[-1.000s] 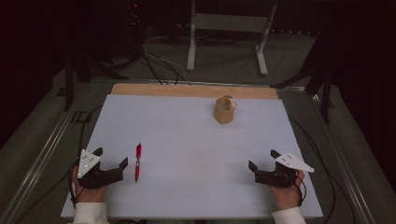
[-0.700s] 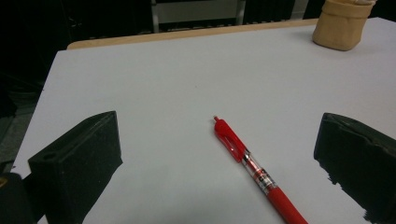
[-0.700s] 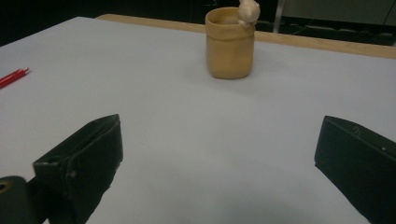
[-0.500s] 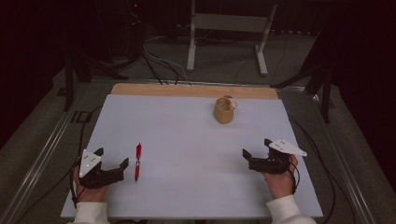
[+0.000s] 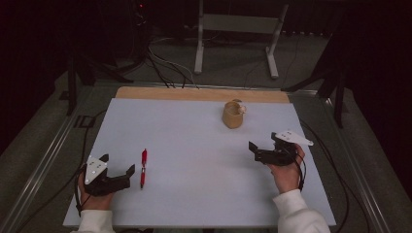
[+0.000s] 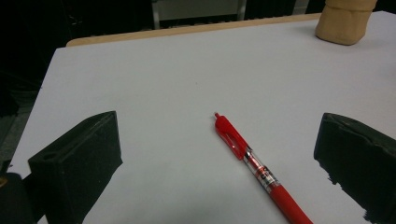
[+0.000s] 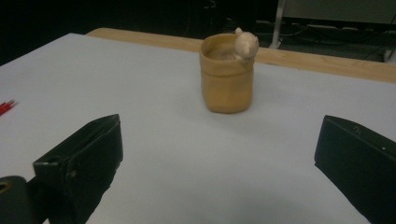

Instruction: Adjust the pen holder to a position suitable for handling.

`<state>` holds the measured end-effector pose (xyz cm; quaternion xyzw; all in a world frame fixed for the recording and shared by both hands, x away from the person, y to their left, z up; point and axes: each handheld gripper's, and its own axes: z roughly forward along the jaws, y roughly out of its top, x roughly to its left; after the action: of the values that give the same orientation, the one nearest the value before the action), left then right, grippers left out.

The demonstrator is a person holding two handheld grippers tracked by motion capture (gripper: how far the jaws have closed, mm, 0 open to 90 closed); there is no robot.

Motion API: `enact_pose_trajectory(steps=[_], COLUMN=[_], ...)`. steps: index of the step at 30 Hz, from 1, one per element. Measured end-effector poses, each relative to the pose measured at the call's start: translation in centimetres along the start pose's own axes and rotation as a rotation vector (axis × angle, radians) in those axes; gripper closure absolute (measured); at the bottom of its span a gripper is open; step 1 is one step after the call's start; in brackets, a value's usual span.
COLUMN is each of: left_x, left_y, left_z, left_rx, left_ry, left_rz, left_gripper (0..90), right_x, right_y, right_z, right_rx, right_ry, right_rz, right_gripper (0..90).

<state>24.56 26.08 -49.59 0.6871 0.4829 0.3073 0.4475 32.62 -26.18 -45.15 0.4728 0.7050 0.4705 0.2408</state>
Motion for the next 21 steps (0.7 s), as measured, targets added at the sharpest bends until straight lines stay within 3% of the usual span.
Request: enact_pose_trajectory(steps=[6,14,21], left_x=[-0.1,-0.1,-0.1], left_y=[0.0,-0.1,-0.1], left_z=[0.1,0.0,0.0], left_rx=[0.003,-0.001,-0.002], left_ry=[0.000,0.001,-0.001], left_rz=[0.001,-0.003,-0.001], left_gripper=[1.3,1.3,1.3], right_x=[0.1,0.1,0.3], right_y=[1.4,3.0,4.7], right_z=[1.2,3.1,4.8], right_rx=[-0.006,0.025,0.029], right_ry=[-0.003,0.017,0.020], right_rz=[-0.005,0.000,-0.022], right_gripper=[1.7,1.7,1.7])
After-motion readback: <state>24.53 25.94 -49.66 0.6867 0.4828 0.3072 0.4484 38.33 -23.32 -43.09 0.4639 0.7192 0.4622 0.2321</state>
